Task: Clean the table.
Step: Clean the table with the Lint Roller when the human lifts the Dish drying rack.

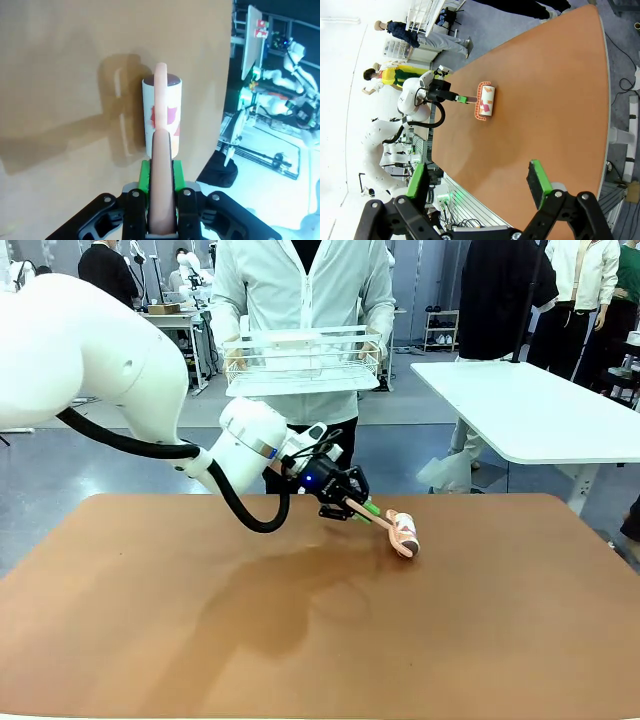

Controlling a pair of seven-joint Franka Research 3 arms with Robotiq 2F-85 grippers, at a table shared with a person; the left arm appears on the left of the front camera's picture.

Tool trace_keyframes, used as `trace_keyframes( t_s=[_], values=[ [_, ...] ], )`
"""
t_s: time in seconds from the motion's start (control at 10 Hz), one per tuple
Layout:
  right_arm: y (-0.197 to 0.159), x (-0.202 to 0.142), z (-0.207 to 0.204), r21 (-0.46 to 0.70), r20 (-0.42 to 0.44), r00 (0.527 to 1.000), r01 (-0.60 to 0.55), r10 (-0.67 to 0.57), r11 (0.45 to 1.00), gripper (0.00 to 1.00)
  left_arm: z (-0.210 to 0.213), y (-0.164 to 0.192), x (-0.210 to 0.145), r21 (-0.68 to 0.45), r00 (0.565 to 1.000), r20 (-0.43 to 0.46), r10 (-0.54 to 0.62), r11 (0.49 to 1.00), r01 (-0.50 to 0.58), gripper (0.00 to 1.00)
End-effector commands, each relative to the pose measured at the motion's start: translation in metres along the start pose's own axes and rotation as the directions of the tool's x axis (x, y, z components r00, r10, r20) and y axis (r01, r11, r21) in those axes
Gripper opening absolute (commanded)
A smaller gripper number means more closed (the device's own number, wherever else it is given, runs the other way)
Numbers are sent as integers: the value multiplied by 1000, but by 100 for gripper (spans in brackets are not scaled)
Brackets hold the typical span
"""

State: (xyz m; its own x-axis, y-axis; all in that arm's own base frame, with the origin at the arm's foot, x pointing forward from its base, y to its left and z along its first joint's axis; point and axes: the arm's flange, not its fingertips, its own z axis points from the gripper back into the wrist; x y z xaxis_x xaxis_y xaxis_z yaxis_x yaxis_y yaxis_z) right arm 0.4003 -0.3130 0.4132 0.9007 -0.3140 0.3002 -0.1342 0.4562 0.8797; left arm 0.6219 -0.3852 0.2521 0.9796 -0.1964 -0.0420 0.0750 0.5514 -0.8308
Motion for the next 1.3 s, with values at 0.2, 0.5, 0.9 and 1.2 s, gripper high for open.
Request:
trace_keyframes(
  t_s=[0.2, 0.5, 0.9, 1.2],
  values=[
    [4, -1, 1, -8, -2, 1000, 3, -3, 1000, 100, 9, -49, 0, -49, 1000, 17, -4, 999, 5, 19],
    [4, -1, 1, -8, -2, 1000, 3, -3, 1000, 100, 47, -101, -7, -18, 998, 69, -5, 1000, 6, 19],
    [4, -1, 1, -8, -2, 1000, 3, -3, 1000, 100, 83, -121, -14, 37, 998, 52, 45, 998, -47, 19],
    [4, -1, 1, -8, -2, 1000, 3, -3, 1000, 100, 99, -126, -18, 72, 998, 52, 47, 996, -51, 19]
  ],
)
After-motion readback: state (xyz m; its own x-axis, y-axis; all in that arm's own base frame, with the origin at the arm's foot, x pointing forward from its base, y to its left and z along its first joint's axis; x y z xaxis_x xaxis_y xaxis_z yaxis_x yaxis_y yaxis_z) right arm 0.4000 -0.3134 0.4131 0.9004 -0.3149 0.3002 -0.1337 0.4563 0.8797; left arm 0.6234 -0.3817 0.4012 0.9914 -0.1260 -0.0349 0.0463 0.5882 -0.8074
